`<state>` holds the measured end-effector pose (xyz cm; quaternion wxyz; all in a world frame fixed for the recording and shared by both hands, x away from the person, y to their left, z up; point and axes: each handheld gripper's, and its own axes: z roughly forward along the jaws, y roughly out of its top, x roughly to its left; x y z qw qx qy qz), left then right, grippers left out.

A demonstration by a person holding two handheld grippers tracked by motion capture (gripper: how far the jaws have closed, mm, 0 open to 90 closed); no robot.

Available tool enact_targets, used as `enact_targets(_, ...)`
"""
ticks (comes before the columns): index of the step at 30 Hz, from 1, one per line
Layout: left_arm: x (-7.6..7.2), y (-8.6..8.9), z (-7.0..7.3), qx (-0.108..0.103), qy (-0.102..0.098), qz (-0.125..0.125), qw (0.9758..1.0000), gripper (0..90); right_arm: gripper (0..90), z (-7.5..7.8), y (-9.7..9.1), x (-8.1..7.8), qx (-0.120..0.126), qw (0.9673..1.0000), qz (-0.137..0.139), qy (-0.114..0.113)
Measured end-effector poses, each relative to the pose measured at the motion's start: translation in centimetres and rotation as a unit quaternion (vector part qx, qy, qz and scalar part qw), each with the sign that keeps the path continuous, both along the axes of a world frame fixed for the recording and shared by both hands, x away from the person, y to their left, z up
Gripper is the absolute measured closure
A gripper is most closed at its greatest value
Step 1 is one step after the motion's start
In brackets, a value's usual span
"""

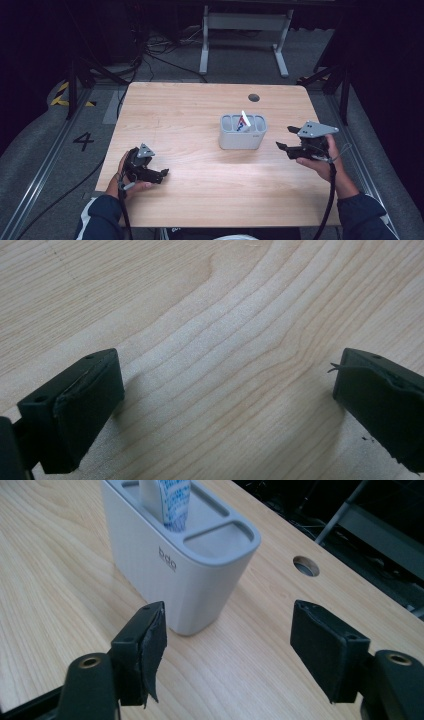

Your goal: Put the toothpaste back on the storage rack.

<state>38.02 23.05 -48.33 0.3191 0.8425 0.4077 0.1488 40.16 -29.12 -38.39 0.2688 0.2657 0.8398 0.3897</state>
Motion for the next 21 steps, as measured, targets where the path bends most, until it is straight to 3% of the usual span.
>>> enact_targets(3,0.0,0.0,0.0,0.001,-0.001,0.001,1.0000,0.3,28.9,-0.6,-0.9,-0.3,-0.004,1.0000,-0.007,0.002)
enact_targets(7,0.0,0.0,0.0,0.000,-0.001,0.000,1.0000,0.3,27.0,-1.5,-1.7,-0.6,-0.026,0.9992,-0.029,0.010)
enact_targets(21,0.0,0.0,0.0,0.004,-0.003,-0.002,1.0000,0.3,26.7,-5.4,-4.9,-2.0,-0.020,0.9959,-0.064,0.061)
